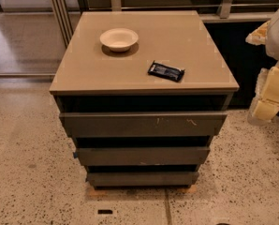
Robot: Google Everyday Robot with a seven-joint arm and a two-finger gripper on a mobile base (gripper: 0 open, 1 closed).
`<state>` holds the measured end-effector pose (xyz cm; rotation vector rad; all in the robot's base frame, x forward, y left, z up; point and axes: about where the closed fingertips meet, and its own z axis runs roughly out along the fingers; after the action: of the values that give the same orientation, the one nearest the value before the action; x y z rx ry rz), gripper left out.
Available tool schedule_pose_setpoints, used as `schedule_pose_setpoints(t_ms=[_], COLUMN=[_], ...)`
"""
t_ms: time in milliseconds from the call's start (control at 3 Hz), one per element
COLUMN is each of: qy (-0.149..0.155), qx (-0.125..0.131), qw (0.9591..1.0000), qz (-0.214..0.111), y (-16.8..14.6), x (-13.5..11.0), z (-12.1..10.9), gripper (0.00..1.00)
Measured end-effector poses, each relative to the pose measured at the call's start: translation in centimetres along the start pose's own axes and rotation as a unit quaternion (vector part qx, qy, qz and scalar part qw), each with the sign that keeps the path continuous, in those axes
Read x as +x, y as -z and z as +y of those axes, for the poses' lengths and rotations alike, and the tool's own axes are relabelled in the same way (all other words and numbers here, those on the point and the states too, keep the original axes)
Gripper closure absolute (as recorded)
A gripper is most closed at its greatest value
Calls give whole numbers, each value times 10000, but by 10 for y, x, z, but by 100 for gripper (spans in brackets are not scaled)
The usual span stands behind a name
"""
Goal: Open middle drawer
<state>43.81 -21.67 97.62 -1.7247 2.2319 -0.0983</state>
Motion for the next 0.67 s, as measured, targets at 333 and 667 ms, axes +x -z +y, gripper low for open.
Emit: schedule_pose_setpoints(t_ms=[333, 667], qy=[0, -12], qx=[0, -121], qw=[10000, 9998], qz=[0, -146], y=[0, -30], x=[0, 3], z=[0, 8], gripper=[0, 19])
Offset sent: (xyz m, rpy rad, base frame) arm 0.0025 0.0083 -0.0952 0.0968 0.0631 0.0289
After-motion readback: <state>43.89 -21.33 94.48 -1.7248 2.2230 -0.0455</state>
